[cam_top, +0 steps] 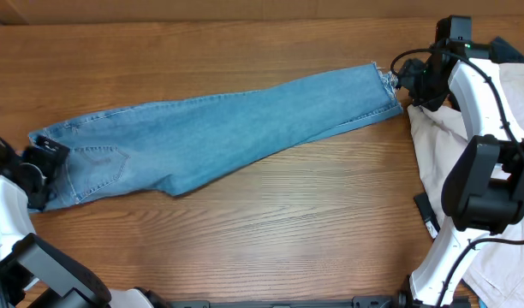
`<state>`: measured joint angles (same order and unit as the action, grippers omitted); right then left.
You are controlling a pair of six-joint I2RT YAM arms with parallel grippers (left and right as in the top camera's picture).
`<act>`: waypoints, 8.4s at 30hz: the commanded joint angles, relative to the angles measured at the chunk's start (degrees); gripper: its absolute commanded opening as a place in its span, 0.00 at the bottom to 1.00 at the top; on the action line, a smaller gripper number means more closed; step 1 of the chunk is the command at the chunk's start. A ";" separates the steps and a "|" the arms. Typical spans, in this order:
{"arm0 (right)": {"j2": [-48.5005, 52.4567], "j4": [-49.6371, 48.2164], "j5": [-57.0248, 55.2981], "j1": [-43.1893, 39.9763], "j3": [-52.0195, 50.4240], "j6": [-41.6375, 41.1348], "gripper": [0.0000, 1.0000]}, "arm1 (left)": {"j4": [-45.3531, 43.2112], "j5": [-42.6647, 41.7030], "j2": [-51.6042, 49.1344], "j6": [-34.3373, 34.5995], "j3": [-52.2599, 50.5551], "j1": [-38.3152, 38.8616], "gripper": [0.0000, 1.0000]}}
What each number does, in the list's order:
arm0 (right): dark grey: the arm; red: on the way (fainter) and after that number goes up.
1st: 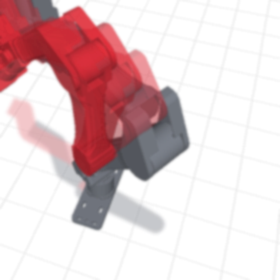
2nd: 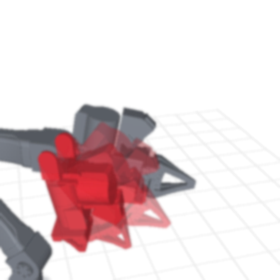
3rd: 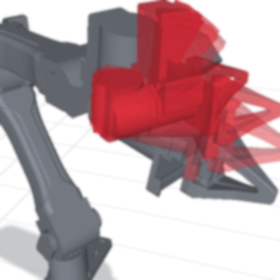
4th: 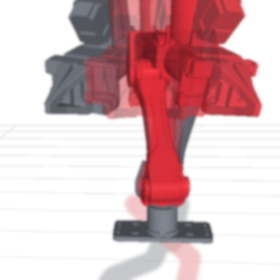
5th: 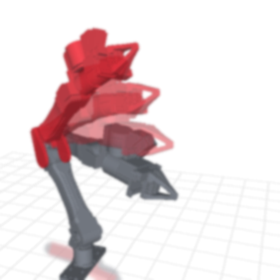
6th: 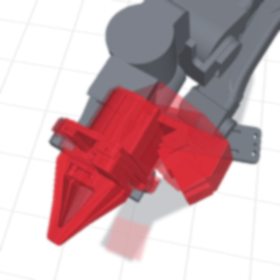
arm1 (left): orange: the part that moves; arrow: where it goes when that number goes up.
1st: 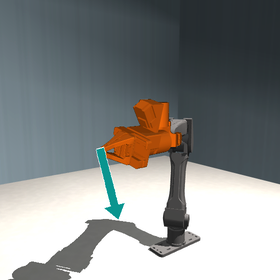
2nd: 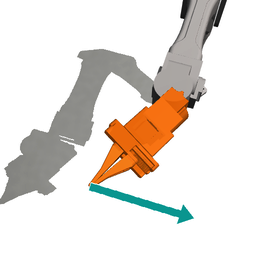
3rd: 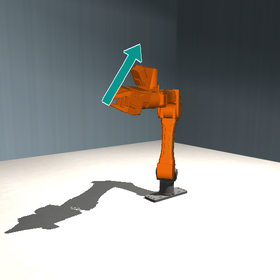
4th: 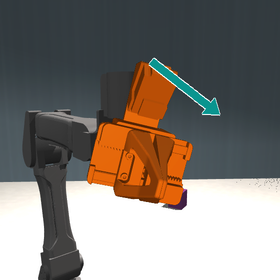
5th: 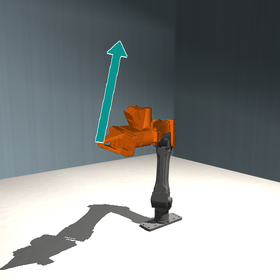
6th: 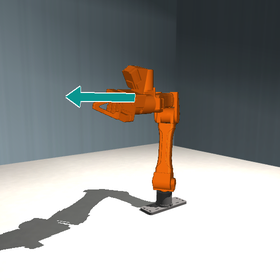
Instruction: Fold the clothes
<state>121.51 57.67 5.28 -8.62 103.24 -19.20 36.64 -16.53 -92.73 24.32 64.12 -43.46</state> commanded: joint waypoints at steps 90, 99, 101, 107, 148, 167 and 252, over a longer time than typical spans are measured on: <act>7.39 -10.40 -1.09 2.47 2.60 13.77 0.26 | 7.48 7.56 1.11 -6.14 0.17 10.86 1.00; 7.50 -8.96 -0.11 2.51 1.44 16.46 0.14 | 7.50 7.54 1.11 -6.14 0.17 10.86 1.00; 7.48 -8.90 -0.13 2.51 1.40 16.46 0.04 | 7.54 7.54 1.11 -6.14 0.17 10.86 1.00; 3.52 -6.01 -7.87 2.14 2.99 10.54 0.04 | 7.69 7.56 1.11 -6.14 0.17 10.86 1.00; 7.48 -2.40 -21.73 -2.93 -1.29 -0.76 0.04 | 12.20 18.49 1.11 -7.41 0.09 10.88 1.00; 7.48 -1.22 -18.05 -1.03 -1.29 1.40 0.04 | -7.39 16.94 0.87 -12.81 1.20 9.64 1.00; 7.48 3.15 -18.03 -1.03 -1.29 1.40 0.38 | -11.52 12.63 -17.88 -17.90 3.54 13.09 0.99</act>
<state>128.99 60.88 -12.08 -9.39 101.95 -17.76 25.52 -10.87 -110.10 6.26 68.18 -27.00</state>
